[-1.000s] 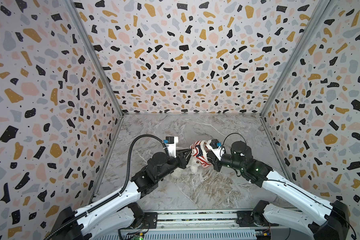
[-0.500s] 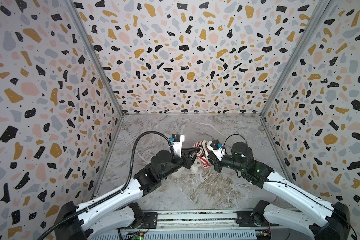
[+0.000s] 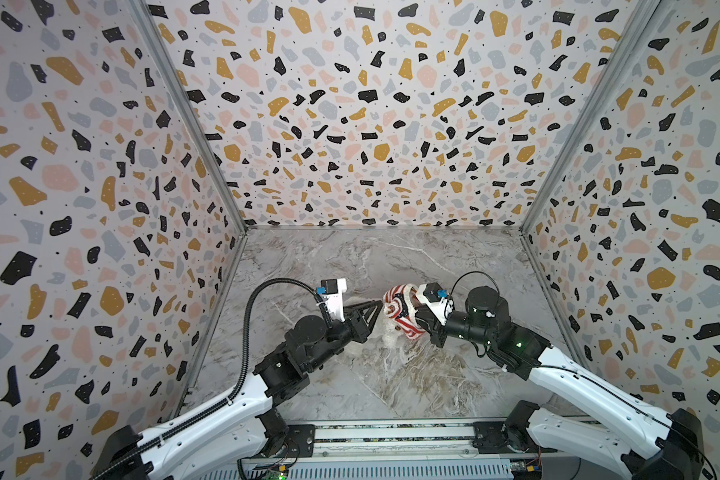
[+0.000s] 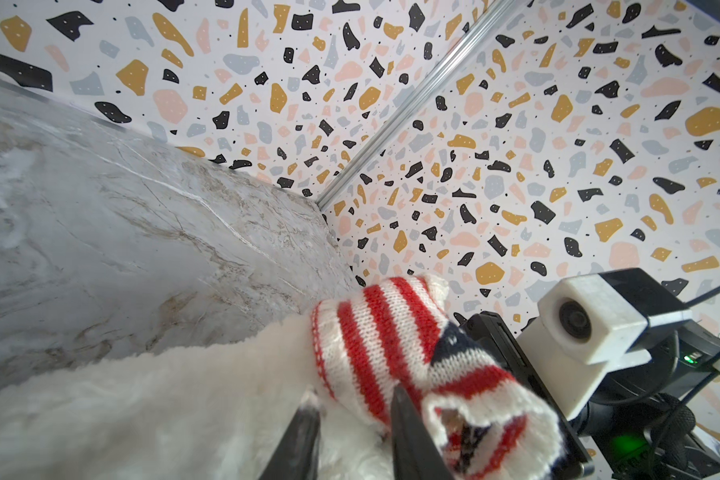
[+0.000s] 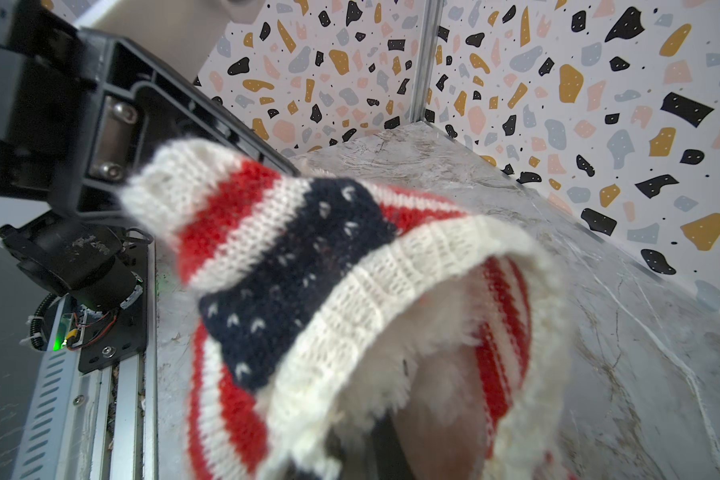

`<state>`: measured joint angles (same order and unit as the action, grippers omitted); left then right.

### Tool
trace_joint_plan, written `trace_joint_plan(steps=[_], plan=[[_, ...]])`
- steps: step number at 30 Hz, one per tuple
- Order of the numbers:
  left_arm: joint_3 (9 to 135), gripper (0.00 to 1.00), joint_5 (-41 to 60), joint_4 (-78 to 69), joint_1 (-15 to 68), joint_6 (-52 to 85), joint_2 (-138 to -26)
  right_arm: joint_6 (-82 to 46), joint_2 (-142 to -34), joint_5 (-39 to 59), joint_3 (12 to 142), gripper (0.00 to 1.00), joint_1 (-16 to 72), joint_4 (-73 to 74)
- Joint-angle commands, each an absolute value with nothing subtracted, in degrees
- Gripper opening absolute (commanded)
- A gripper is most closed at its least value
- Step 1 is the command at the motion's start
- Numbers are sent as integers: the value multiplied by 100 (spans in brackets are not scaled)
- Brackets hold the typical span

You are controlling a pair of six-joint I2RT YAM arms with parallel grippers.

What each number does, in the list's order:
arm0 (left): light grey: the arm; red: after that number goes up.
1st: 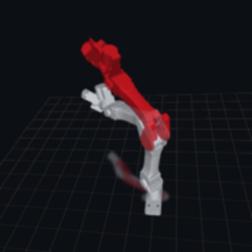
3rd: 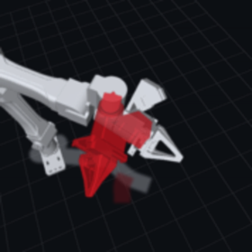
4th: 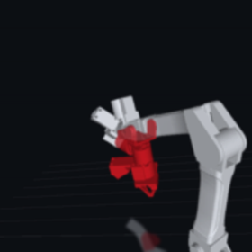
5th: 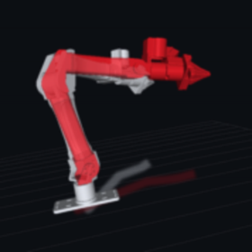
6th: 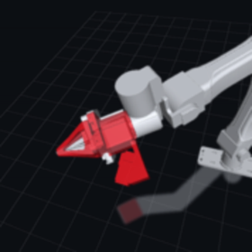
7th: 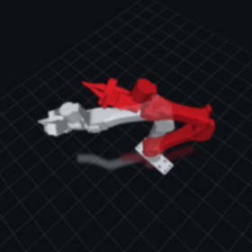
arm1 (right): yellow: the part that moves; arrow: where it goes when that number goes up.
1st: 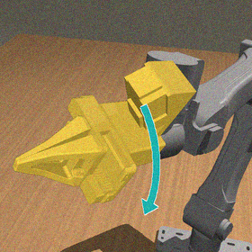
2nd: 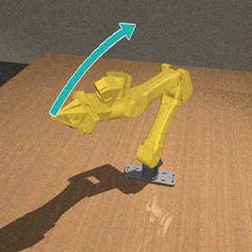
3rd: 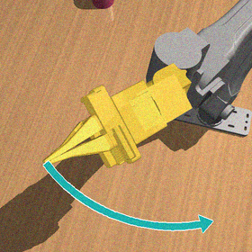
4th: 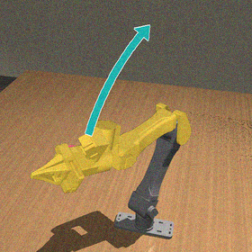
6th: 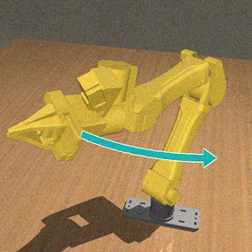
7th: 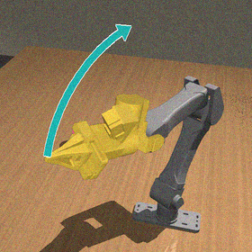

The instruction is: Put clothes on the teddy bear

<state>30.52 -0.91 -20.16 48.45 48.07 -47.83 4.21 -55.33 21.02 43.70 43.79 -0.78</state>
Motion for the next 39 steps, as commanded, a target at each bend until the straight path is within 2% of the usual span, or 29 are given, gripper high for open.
trace_joint_plan(steps=[1,16,33,39], plan=[[2936,30,-6,-2596,4752,5247,-4760,431,-5317,2254,4373,0,4395,300],[3169,33,421,-2704,4750,5269,-5360,404,-5290,2278,4316,0,4395,394],[3181,38,797,-3307,4753,5423,-5503,427,-5381,2291,4311,0,4395,416],[3193,21,716,-3293,4755,5415,-5452,464,-5377,2266,4324,0,4395,361]])
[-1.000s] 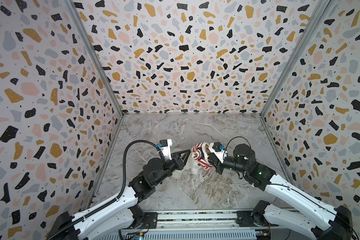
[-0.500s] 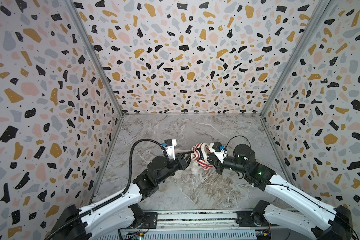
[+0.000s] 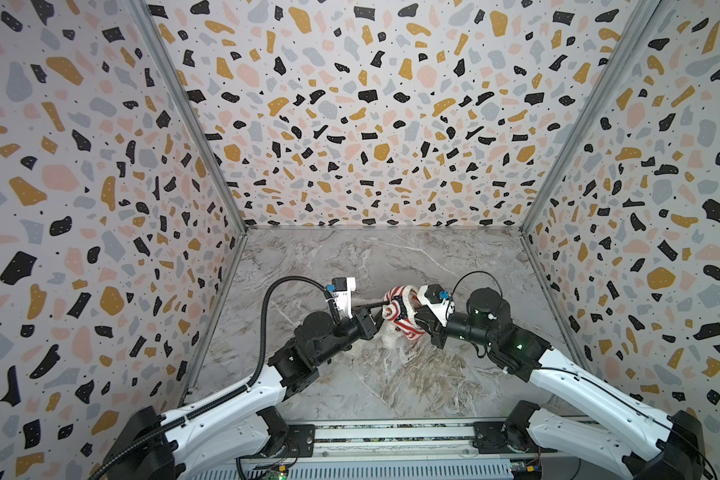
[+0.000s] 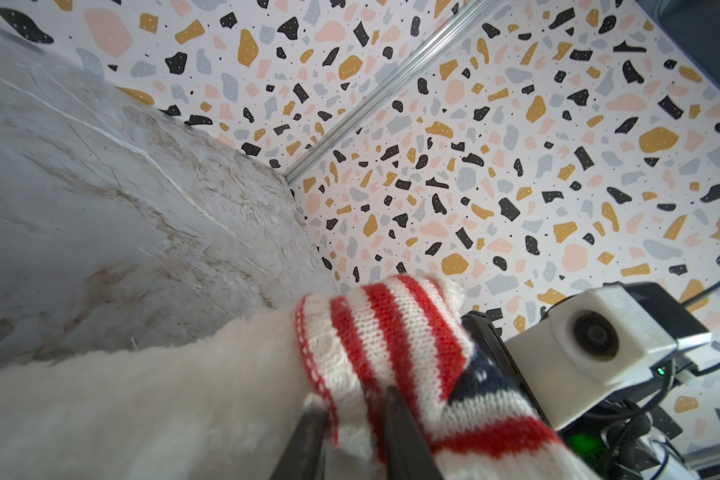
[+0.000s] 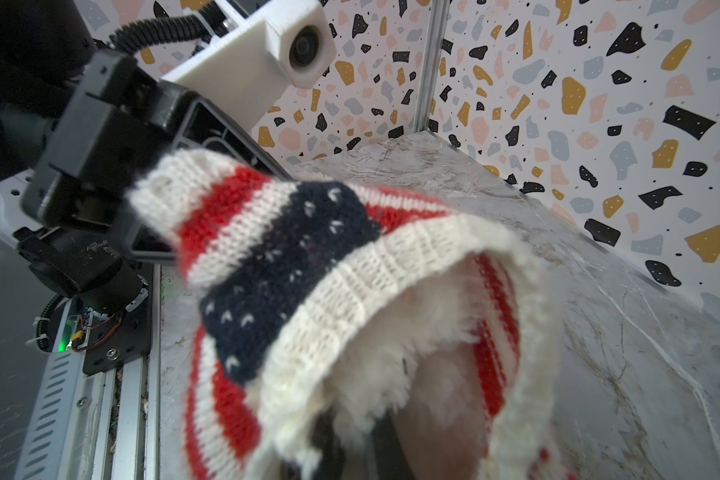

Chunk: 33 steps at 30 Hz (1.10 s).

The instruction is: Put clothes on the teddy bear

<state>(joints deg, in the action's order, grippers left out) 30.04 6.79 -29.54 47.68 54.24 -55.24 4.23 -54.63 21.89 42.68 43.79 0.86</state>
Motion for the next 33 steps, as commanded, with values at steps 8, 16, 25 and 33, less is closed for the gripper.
trace_joint_plan(steps=[8,16,25,33], plan=[[3136,0,277,-2577,4750,5364,-5084,505,-5206,1903,4274,0,4395,287],[3243,0,-395,-1615,4721,5246,-4727,658,-5034,1934,4215,0,4413,196],[3527,0,-1003,-459,4673,5151,-4953,983,-4831,1995,4219,0,4532,23],[3722,0,-633,-794,4663,4981,-5027,1417,-5182,1348,4384,0,5131,-356]])
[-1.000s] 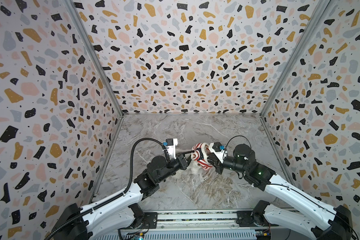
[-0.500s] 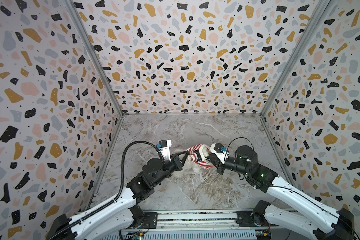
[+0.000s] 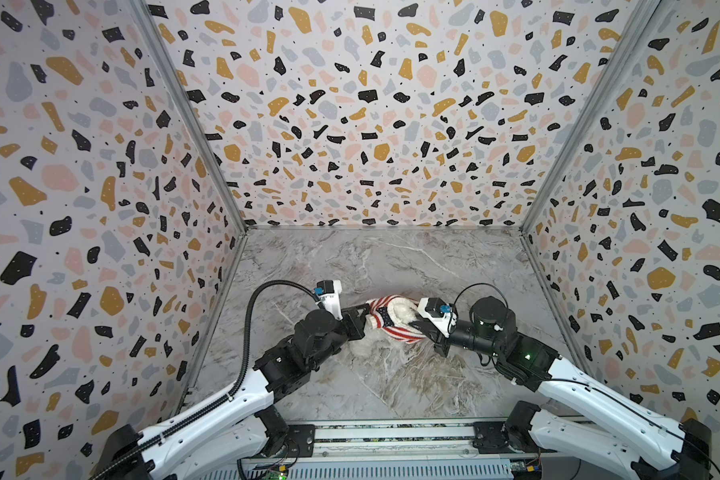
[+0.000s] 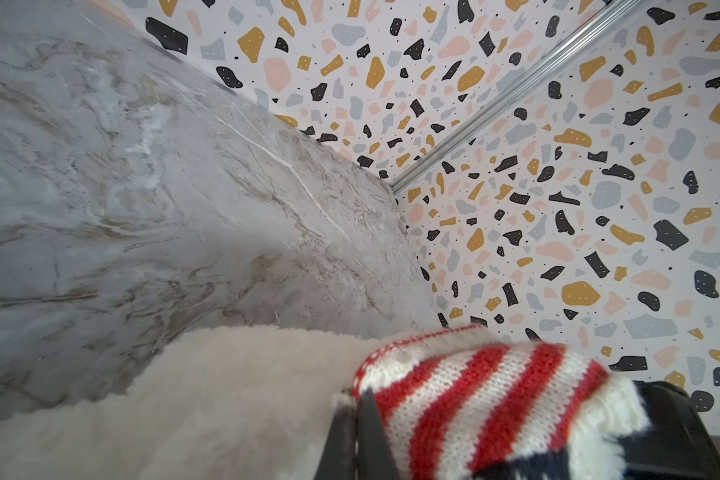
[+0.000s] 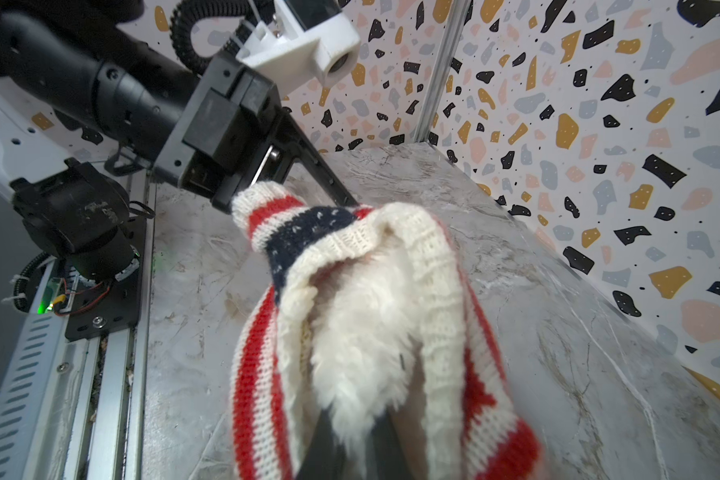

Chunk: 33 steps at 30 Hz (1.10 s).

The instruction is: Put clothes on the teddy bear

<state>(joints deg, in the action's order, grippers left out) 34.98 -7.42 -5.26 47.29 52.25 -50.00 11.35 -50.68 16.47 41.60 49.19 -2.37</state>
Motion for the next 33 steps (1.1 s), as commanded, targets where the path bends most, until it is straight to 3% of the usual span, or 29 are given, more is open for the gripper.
trace_joint_plan(steps=[1,7,18,27,33], plan=[[3784,0,-543,-837,4667,4918,-5076,1464,-5276,1242,4409,0,5234,-402],[4000,0,-554,-650,4674,4842,-5175,1777,-5646,531,4600,0,5827,-659],[4249,0,-1227,528,4666,4652,-5484,2296,-5108,-856,4309,0,6825,195],[4358,0,-904,1229,4661,4101,-5425,1882,-4599,-1079,4081,0,6749,526],[4751,0,-227,1354,4667,3385,-5535,1355,-4880,-1371,4301,0,6383,211]])
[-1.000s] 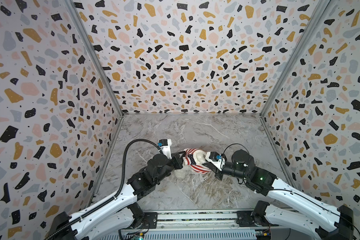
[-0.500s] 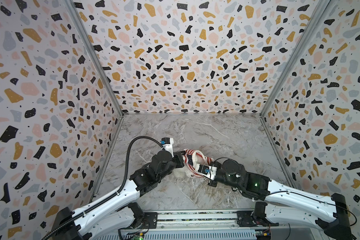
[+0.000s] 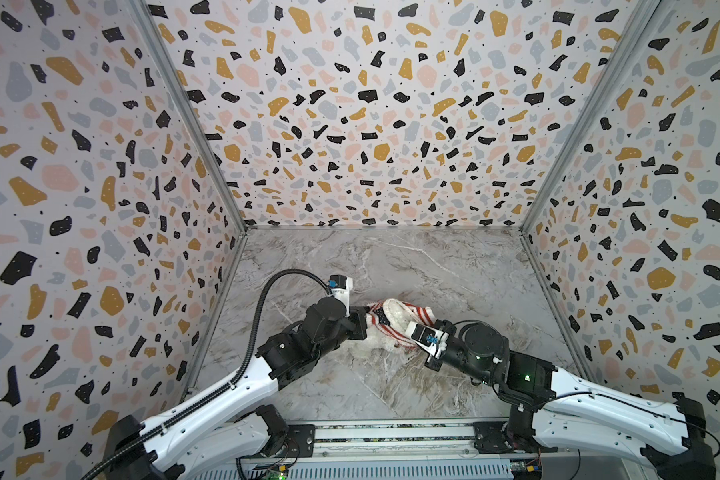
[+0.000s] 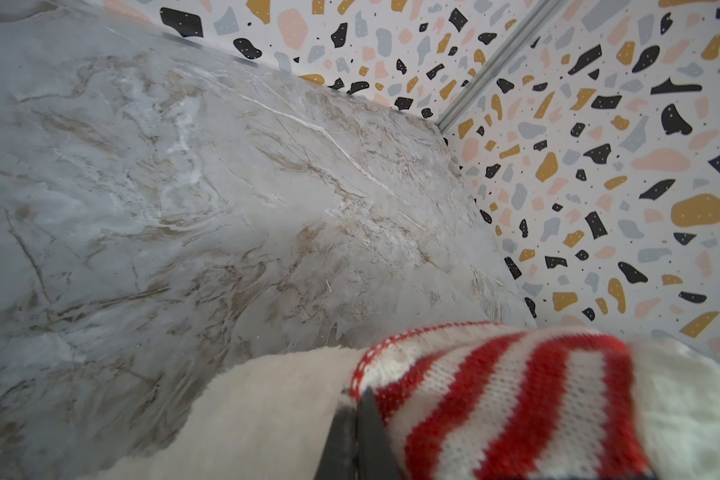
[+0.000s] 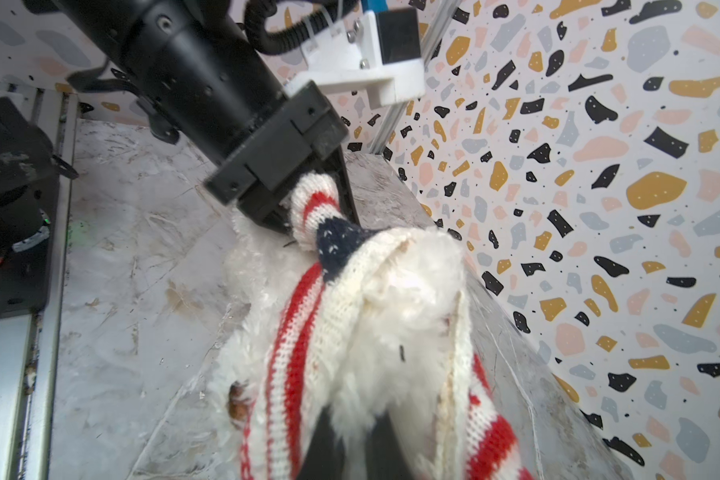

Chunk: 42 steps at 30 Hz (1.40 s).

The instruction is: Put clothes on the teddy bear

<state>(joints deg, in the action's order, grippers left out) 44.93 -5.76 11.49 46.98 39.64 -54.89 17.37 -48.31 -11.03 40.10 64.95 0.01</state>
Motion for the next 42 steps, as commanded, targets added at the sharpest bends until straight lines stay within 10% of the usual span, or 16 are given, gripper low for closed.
trace_joint_plan(steps=[1,4,10,17,42], plan=[[4808,0,-167,1357,4666,3282,-5544,1288,-4961,-1379,4357,0,6335,159],[4915,0,-142,1238,4662,3132,-5491,986,-5168,-1343,4531,0,6207,26],[5054,55,-577,950,4650,3061,-5378,-99,-5324,-700,4775,0,5567,-67],[4511,80,-506,109,4633,3275,-4856,-1792,-5584,-167,4958,0,5025,-255],[2997,41,-101,-4073,5712,5034,-6713,-4648,-5408,-1198,3955,0,4834,747]])
